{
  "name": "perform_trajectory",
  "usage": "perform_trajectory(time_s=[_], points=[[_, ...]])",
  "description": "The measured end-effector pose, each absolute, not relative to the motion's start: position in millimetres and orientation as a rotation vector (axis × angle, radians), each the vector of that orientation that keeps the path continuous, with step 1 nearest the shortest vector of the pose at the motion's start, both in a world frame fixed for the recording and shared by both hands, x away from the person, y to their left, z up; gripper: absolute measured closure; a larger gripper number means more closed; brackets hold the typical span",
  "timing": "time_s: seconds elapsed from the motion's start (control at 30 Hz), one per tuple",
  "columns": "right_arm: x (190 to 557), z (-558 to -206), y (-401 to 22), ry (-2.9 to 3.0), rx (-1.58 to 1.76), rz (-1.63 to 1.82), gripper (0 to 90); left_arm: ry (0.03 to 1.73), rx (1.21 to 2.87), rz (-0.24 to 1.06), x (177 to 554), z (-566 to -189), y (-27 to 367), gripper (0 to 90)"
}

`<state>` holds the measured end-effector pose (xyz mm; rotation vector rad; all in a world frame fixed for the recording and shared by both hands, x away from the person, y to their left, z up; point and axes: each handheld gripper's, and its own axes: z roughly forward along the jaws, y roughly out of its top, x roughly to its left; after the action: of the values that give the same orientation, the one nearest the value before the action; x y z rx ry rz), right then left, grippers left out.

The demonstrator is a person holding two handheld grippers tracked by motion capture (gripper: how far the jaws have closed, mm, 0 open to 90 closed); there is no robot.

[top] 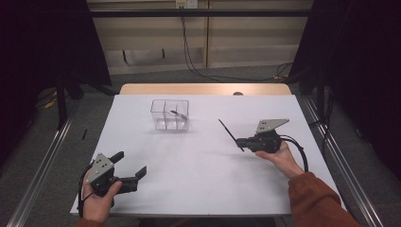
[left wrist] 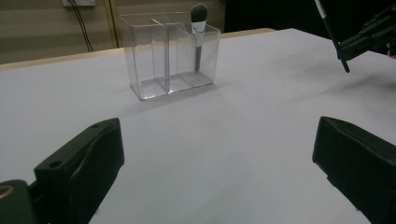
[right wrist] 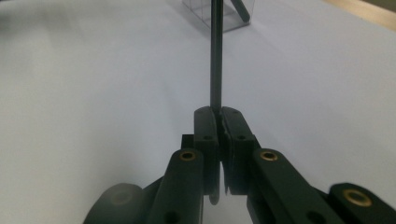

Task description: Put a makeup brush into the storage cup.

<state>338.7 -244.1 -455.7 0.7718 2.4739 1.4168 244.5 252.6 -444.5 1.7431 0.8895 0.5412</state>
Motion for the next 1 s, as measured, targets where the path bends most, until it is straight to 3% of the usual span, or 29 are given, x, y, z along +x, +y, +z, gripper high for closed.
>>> perform_trajectory(time_s=[1.0], points=[[313, -448, -236, 2.338, 0.709, 1.691, 86.4, 0.831, 1.694, 0.512, 239, -431, 229, 2.1]])
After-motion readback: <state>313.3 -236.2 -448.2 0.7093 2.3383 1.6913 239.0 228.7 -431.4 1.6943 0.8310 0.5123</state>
